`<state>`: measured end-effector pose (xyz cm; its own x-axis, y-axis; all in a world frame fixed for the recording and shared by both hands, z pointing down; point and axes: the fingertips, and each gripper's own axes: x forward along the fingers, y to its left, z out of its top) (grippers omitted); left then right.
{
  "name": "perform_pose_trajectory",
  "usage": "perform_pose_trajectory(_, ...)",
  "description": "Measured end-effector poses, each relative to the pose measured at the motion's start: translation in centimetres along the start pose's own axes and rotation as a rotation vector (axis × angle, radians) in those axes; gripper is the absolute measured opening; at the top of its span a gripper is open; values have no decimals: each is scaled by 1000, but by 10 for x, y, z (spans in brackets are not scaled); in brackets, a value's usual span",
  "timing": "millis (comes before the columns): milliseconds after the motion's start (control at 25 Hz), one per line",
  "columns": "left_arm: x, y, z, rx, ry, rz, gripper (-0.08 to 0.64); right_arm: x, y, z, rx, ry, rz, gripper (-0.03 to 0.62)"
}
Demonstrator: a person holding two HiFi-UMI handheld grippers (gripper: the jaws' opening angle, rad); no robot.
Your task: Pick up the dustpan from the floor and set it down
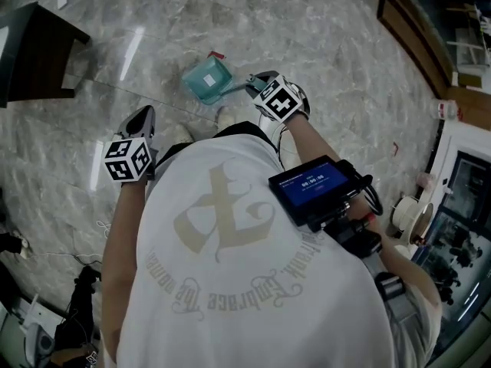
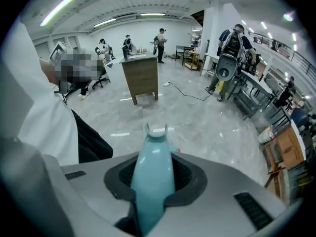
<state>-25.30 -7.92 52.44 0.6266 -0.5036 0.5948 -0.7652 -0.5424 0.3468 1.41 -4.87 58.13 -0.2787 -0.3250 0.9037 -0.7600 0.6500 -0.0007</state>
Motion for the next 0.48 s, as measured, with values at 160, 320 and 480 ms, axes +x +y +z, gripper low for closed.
perform_pose_trajectory(160,6,-2,11,20,-9,-31,12,-22,-7,19,4,-49,-18,95)
perform_pose_trajectory(320,8,-1,15,39,-10,-57,12,-45,-10,38,-2,-93,-42,95)
perform_pose_trajectory(480,14,-1,19,59,-13,-81,12,-64,-14,53,3,-132,-67,95)
